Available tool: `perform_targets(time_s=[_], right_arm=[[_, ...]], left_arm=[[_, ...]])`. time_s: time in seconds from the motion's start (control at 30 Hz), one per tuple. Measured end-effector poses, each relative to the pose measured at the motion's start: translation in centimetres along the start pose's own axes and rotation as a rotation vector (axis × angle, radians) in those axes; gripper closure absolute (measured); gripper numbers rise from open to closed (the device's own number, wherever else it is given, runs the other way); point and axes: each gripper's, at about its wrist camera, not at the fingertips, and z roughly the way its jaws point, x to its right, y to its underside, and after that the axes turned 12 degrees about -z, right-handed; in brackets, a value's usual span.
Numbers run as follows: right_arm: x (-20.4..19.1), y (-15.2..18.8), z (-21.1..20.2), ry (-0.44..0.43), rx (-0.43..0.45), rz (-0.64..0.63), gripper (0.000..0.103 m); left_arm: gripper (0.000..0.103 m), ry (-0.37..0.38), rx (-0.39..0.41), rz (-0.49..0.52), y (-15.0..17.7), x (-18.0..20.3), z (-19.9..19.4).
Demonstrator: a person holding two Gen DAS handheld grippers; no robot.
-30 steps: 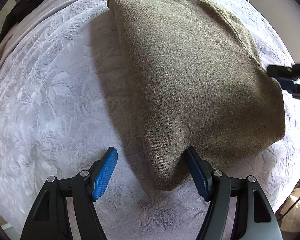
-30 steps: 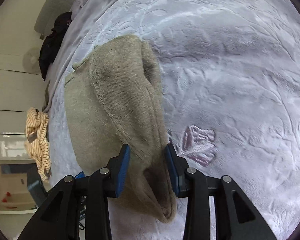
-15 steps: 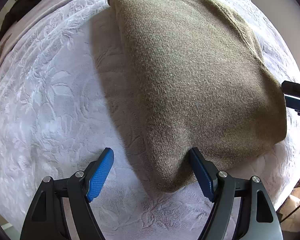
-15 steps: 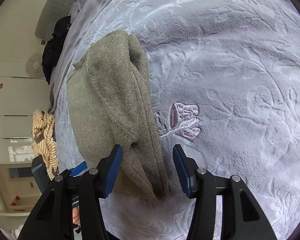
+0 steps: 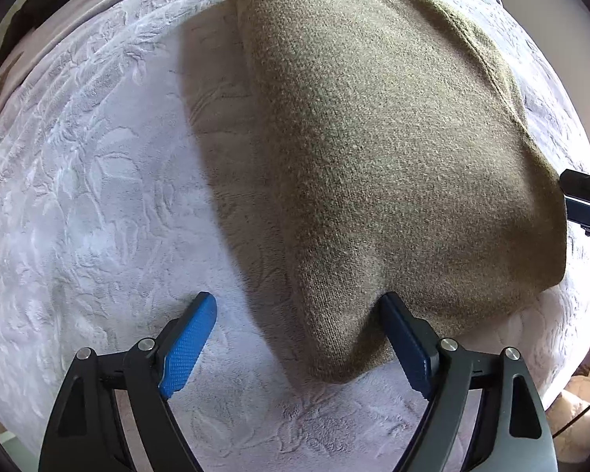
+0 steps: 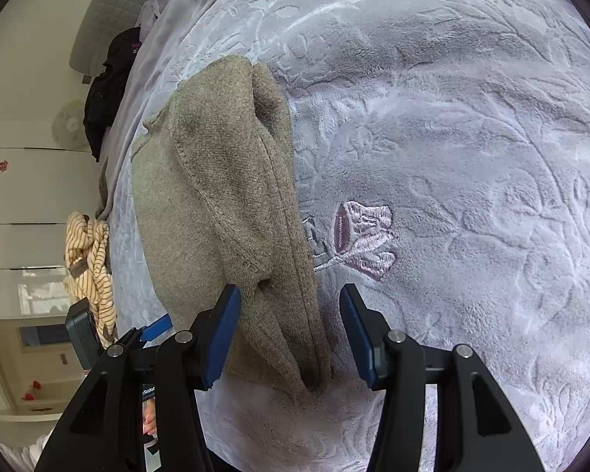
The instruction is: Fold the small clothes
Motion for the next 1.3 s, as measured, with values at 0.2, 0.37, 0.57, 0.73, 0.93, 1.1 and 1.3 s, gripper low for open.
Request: perform_targets(time_s=[0.2,0.37,0.57,0.73,0.93,1.1,1.3], right_arm=[[-0.1,-0.1,-0.1,-0.002,0.003,-0.013,0.046],[0.0,-0.3,-0.2,-0.004,0.011,-0.020,0.046],[-0.1,-0.9,-0.4,0.003,0.016,-0.045,0.035],[-0.3,-2.3,-0.5,-0.004,0.034,-0.097,0.029],[-0.3,-5.6,1.1,-0.066,0.005,-0.174,0.027],[0.1,-8.1,3.9,-0.124,-0.043,-0.209,0.027],[0.7,-10.2,6.6,-0.228,-0.059,-0.221,0.027]], left_arm=[[0.017,0.029,0.001,0.006,0.0,-0.3,0.4],[0.017,0.088,-0.017,-0.012,-0.3,-0.9,0.3],[0.017,0.211,-0.072,-0.062,-1.6,-2.0,0.3],[0.017,0.349,-0.074,-0.127,-3.6,-3.6,-0.3],[0.017,0.442,-0.105,-0.109,-6.2,-4.1,1.3],[0.017,0.456,-0.135,-0.058,-7.4,-3.6,3.0],[0.017,0.490,-0.142,-0.053,-7.8,-3.4,3.5]])
